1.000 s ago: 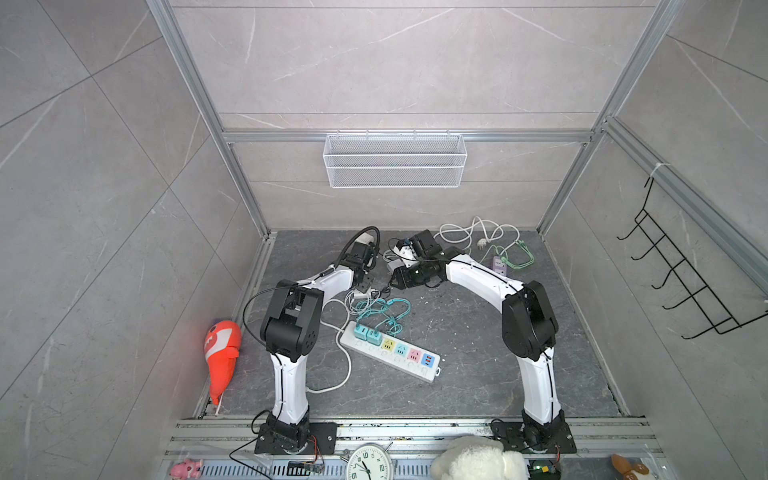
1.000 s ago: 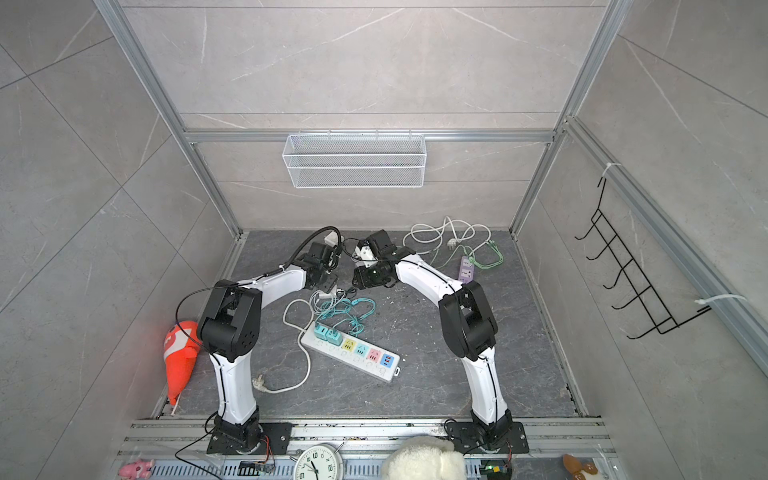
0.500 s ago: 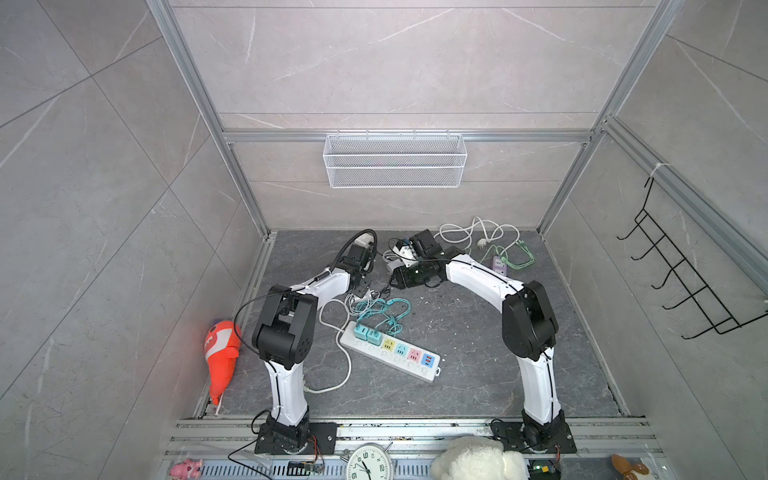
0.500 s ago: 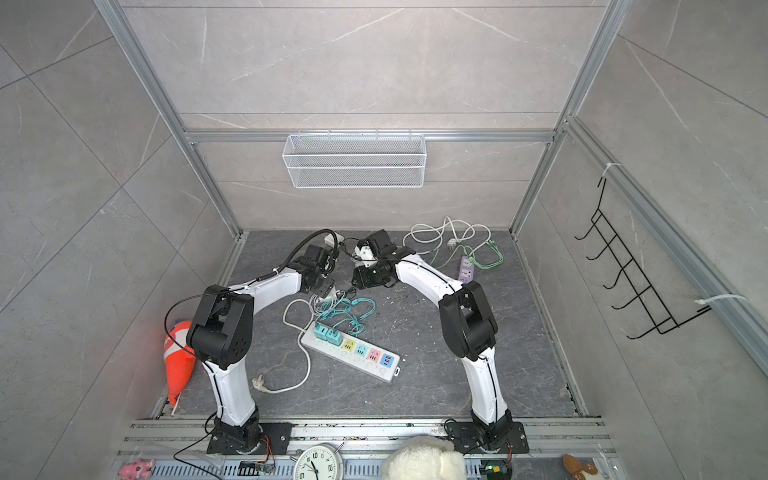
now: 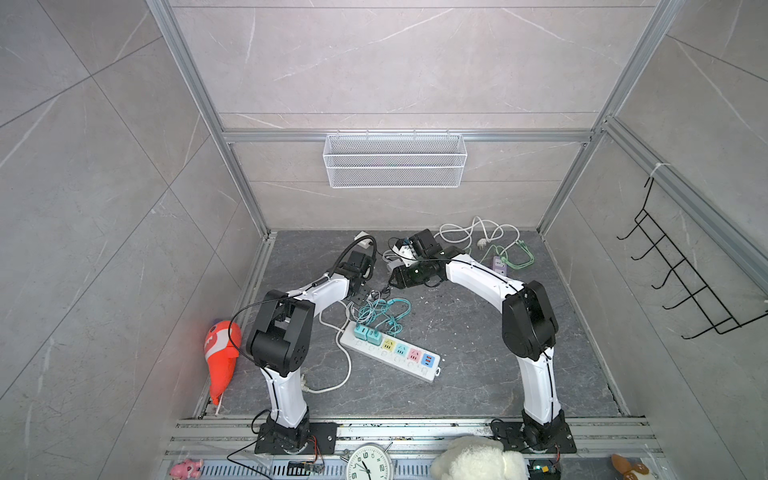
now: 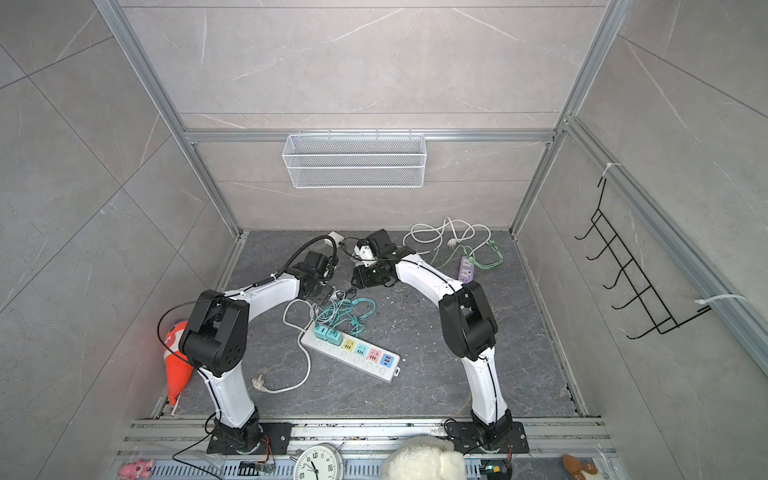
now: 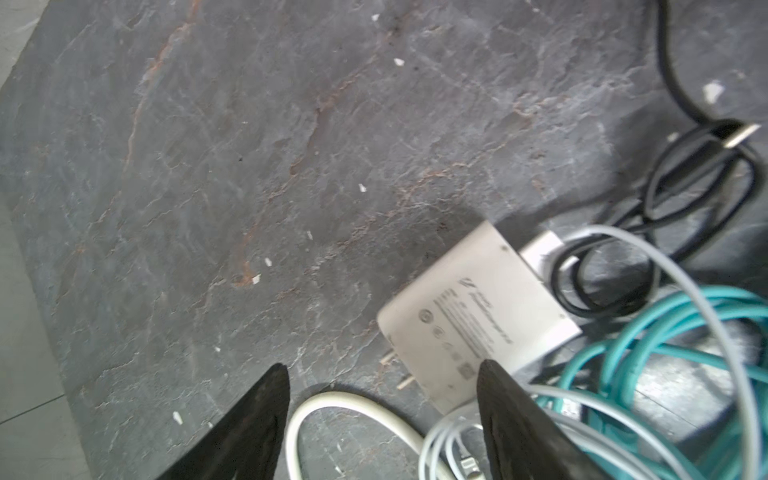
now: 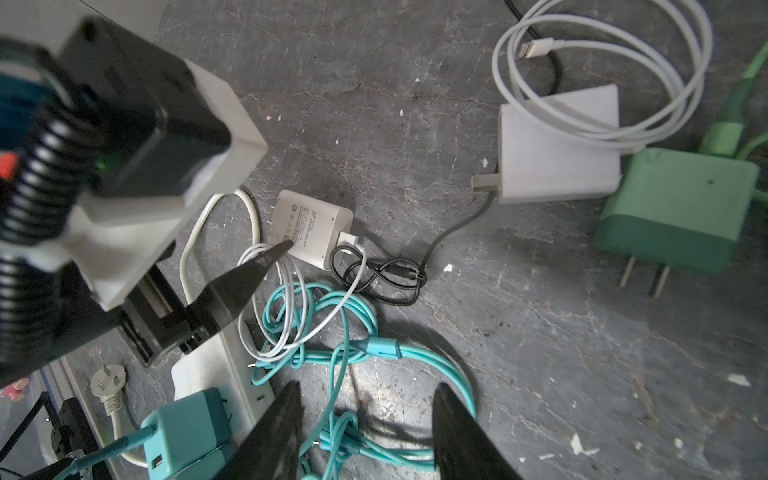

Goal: Insert the plug
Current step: 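Close the left gripper on the white vivo charger among the cables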

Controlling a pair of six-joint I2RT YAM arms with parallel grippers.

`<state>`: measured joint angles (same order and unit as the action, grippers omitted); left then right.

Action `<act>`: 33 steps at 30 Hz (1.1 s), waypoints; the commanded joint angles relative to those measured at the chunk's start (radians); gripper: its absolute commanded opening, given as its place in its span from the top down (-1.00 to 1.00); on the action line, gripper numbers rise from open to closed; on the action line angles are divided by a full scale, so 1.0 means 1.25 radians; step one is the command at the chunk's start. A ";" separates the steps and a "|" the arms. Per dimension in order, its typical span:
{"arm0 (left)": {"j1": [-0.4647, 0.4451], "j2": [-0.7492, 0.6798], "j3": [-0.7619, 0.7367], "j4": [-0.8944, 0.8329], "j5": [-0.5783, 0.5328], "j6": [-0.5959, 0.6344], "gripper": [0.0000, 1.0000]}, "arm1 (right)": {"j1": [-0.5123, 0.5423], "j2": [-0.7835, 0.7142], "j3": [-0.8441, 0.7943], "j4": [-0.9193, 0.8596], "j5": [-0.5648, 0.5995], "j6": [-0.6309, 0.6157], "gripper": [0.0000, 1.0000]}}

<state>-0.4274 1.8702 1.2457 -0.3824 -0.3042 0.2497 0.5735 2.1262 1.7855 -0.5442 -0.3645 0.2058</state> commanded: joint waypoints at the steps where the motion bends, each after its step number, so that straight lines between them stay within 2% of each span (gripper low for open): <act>1: -0.021 -0.015 -0.020 -0.044 0.022 -0.006 -0.48 | -0.001 0.006 0.025 0.006 -0.014 -0.010 -0.05; 6: -0.026 0.005 -0.023 -0.033 0.038 0.006 -0.49 | -0.002 0.005 0.026 0.002 -0.018 -0.012 -0.05; 13: -0.026 0.045 0.006 -0.023 -0.022 0.036 -0.49 | -0.001 -0.003 0.021 -0.001 -0.021 -0.021 -0.05; 18: -0.026 0.058 0.006 0.016 -0.020 0.091 -0.53 | -0.001 -0.005 0.018 0.000 -0.024 -0.022 -0.05; 23: -0.024 0.074 0.009 0.048 0.001 0.149 -0.56 | -0.001 -0.010 0.013 0.000 -0.024 -0.025 -0.05; 27: -0.017 0.085 0.021 0.058 0.057 0.197 -0.58 | -0.001 -0.015 0.011 -0.001 -0.023 -0.026 -0.05; 30: -0.005 0.110 0.056 0.022 0.094 0.215 -0.58 | -0.001 -0.021 0.006 0.000 -0.019 -0.026 -0.05; 33: 0.002 0.148 0.108 -0.054 0.084 0.218 -0.55 | -0.001 -0.032 -0.005 0.002 -0.011 -0.027 -0.05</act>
<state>-0.4374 1.9968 1.3411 -0.3458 -0.2310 0.4774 0.5735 2.1258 1.7924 -0.5411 -0.3820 0.1905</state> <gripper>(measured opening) 0.779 0.524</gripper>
